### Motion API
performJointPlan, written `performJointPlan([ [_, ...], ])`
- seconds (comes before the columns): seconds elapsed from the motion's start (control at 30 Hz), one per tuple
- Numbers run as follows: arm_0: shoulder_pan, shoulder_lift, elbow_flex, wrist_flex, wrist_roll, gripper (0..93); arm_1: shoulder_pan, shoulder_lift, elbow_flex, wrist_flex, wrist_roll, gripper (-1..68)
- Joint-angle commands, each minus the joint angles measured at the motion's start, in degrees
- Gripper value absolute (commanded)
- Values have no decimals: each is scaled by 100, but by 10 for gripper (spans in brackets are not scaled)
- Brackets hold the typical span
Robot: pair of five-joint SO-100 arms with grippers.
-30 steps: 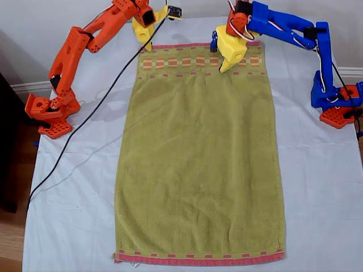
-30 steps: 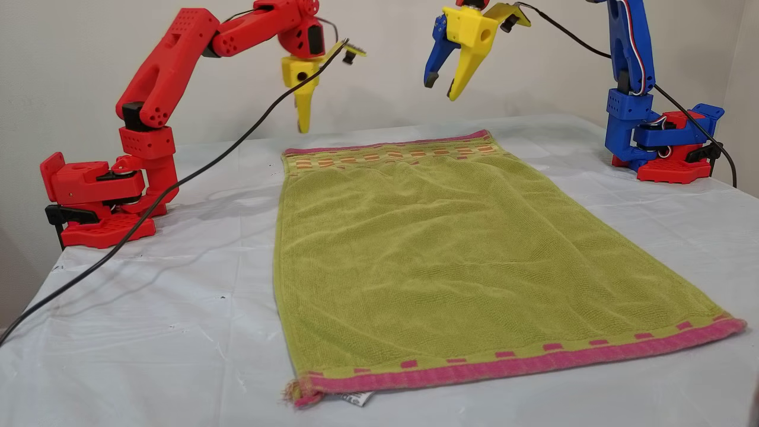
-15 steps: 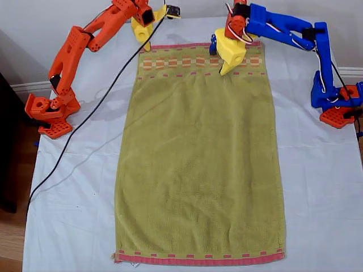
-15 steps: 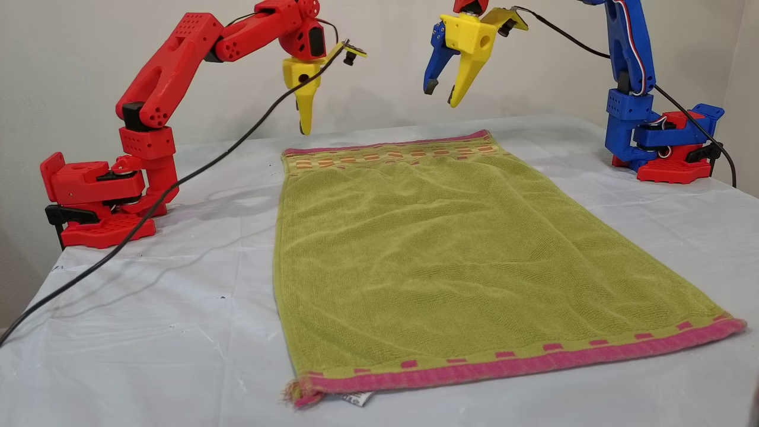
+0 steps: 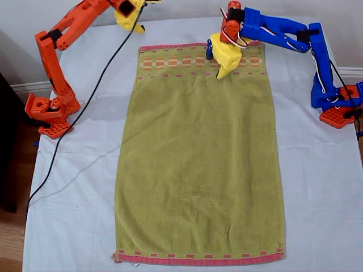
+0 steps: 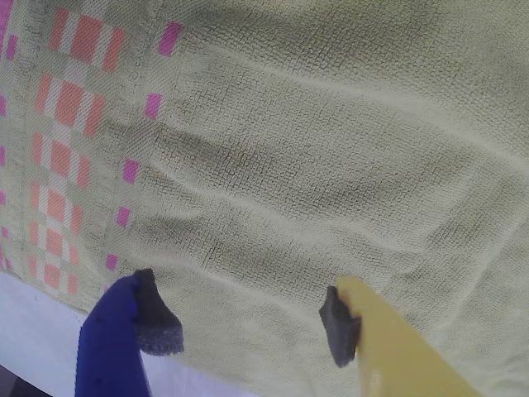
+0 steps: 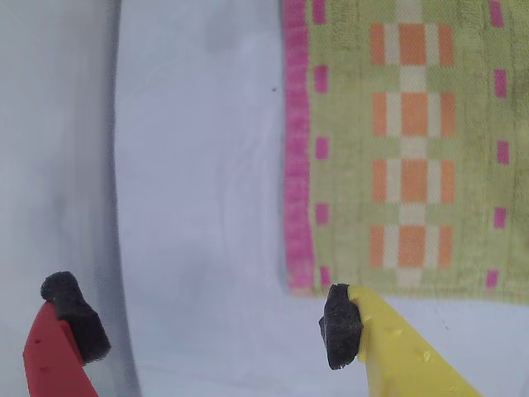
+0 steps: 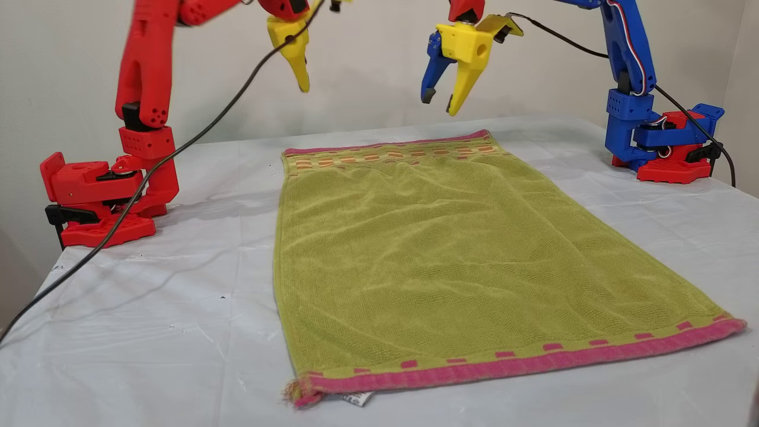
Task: Fold the towel.
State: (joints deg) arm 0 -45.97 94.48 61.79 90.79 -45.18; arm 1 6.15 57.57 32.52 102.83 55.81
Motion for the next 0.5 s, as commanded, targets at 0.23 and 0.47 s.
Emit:
performJointPlan([
  [0.23, -35, 1222, 2153, -1934, 105, 560, -88, 114, -615, 18, -167, 372],
  [0.47, -26, 668, 2074, -2426, 0, 579, -105, 97, -483, 18, -202, 372],
])
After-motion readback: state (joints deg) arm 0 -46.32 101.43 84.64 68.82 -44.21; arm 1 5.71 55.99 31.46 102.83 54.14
